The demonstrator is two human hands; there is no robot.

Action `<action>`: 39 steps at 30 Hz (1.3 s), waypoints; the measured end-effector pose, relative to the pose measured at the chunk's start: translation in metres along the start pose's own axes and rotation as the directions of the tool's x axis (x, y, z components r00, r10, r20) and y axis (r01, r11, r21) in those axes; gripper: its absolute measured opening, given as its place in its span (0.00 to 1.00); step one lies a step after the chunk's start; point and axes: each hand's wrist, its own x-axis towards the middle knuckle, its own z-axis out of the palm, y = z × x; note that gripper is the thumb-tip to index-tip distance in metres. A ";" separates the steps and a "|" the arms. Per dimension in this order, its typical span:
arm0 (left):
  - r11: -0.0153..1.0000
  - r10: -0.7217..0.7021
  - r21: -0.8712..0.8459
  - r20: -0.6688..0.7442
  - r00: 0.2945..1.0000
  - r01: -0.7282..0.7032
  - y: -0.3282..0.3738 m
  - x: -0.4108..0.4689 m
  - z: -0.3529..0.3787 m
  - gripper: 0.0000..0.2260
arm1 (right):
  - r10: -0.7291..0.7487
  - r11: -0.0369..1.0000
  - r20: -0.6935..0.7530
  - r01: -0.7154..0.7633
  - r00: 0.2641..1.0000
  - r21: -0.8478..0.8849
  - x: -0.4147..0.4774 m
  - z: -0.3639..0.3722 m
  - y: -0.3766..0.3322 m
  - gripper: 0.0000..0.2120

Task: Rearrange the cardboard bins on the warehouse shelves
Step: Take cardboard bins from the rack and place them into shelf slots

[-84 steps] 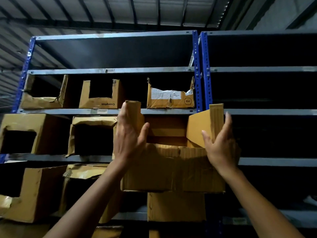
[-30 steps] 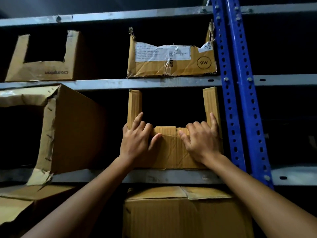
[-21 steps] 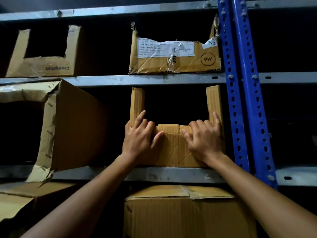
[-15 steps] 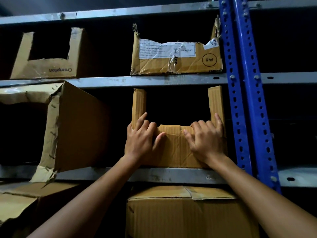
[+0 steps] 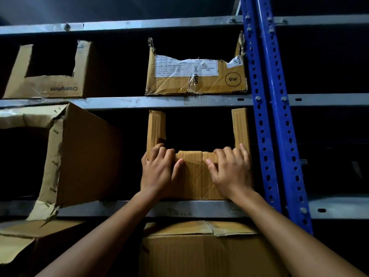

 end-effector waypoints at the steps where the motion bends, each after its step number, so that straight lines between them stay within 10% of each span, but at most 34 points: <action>1: 1.000 -0.001 -0.006 0.034 0.999 0.001 -0.001 0.001 -0.003 0.22 | -0.003 1.000 0.033 0.003 0.999 -0.002 0.001 -0.003 0.000 0.24; 5: 0.998 0.042 -0.060 0.204 0.978 -0.031 -0.002 0.001 -0.033 0.30 | 0.099 0.995 0.168 -0.098 0.981 -0.012 0.007 -0.019 -0.016 0.28; 15: 0.978 0.208 -0.020 0.051 0.977 -0.207 -0.057 -0.026 -0.213 0.20 | -0.005 0.912 0.191 -0.074 0.981 0.403 0.017 -0.107 -0.211 0.26; 24: 0.961 -0.008 0.275 0.094 0.996 -0.019 -0.195 -0.067 -0.329 0.23 | -0.009 0.861 0.354 -0.173 0.935 0.479 0.011 -0.143 -0.343 0.25; 33: 0.899 -0.217 0.424 0.219 0.951 0.107 -0.266 -0.076 -0.291 0.28 | 0.122 0.869 0.441 -0.311 0.889 0.385 0.022 -0.096 -0.379 0.37; 39: 0.804 -0.556 0.317 0.104 0.825 0.502 -0.307 -0.069 -0.235 0.38 | 0.278 0.656 0.482 -0.531 0.831 0.537 0.028 -0.053 -0.387 0.43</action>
